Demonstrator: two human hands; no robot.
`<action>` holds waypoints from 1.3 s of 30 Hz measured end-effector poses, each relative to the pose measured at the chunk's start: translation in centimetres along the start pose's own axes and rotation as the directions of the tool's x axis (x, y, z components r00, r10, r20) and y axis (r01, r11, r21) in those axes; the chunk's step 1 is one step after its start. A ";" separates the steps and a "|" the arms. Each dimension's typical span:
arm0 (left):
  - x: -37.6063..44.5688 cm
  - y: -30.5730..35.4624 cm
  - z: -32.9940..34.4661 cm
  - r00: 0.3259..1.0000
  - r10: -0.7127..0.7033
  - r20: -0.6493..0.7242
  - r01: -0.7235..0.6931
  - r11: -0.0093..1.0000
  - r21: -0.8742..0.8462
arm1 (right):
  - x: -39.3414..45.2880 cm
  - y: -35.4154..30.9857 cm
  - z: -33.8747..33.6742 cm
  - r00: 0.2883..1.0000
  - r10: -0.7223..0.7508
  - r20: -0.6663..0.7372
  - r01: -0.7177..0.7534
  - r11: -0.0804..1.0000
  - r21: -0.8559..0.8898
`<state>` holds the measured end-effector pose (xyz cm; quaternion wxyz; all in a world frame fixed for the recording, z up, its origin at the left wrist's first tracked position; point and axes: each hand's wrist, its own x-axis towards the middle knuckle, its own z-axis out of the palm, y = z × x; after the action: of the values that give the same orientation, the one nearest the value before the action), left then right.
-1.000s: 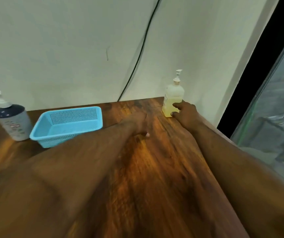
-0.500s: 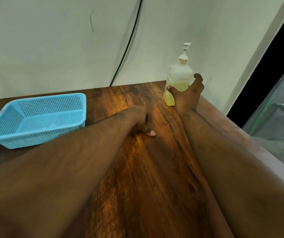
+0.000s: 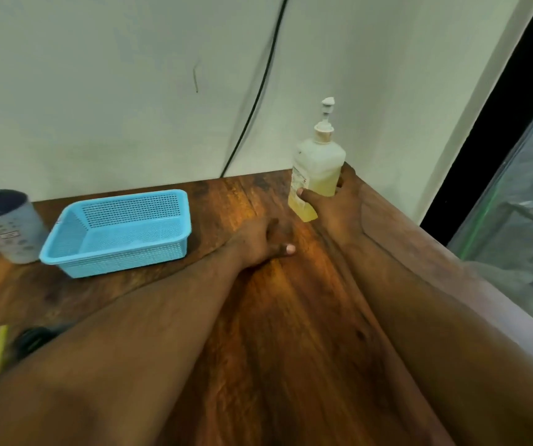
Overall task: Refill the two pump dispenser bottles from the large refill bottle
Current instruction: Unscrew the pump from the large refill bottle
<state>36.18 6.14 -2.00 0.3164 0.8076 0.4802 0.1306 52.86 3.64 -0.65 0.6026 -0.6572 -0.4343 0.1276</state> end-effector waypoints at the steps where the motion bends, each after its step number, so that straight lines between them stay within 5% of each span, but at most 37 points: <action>1: -0.8 -0.1 -0.6 0.997 -0.030 -0.066 0.024 0.996 -0.087 | -1.5 -0.8 -0.2 0.998 0.022 0.058 -0.022 1.000 -0.001; 4: -3.9 -0.3 -2.7 0.889 -0.214 -0.404 0.051 0.925 -0.377 | -6.4 -3.2 -0.6 0.977 0.072 0.202 -0.079 0.996 0.029; 6: -7.3 0.0 -4.1 0.816 -0.282 -0.505 -0.105 0.786 -0.609 | -10.0 -4.9 -0.8 0.966 0.038 0.257 -0.059 0.996 0.074; 10: -16.0 0.7 -7.0 0.809 -0.135 -0.573 -0.400 0.588 -0.703 | -16.7 -6.7 -1.2 0.916 0.032 0.399 -0.142 0.958 0.250; 16: -23.2 -0.7 -8.9 0.923 0.206 -0.324 -0.368 0.716 -0.593 | -21.6 -7.0 -1.2 0.809 -0.053 0.586 -0.189 0.920 0.344; 24: -23.3 -3.1 -7.6 0.952 0.096 -0.292 -0.264 0.741 -0.617 | -22.4 -6.2 0.4 0.613 -0.012 0.790 -0.384 0.870 0.310; 29: -23.6 -2.2 -7.2 0.916 0.064 -0.396 -0.278 0.812 -0.513 | -22.5 -5.9 0.7 0.631 -0.026 0.776 -0.369 0.869 0.329; 35: -22.7 -2.0 -5.2 0.834 0.004 -0.552 -0.358 0.765 -0.536 | -22.4 -5.6 0.7 0.651 -0.057 0.757 -0.336 0.872 0.355; 39: -22.1 -2.1 -4.7 0.842 0.029 -0.539 -0.381 0.738 -0.557 | -22.0 -5.3 0.6 0.650 -0.045 0.758 -0.363 0.859 0.362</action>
<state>21.16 -10.35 2.34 0.4227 0.6365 0.3743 0.5254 37.26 -12.43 -3.84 0.5017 -0.4107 -0.5336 0.5429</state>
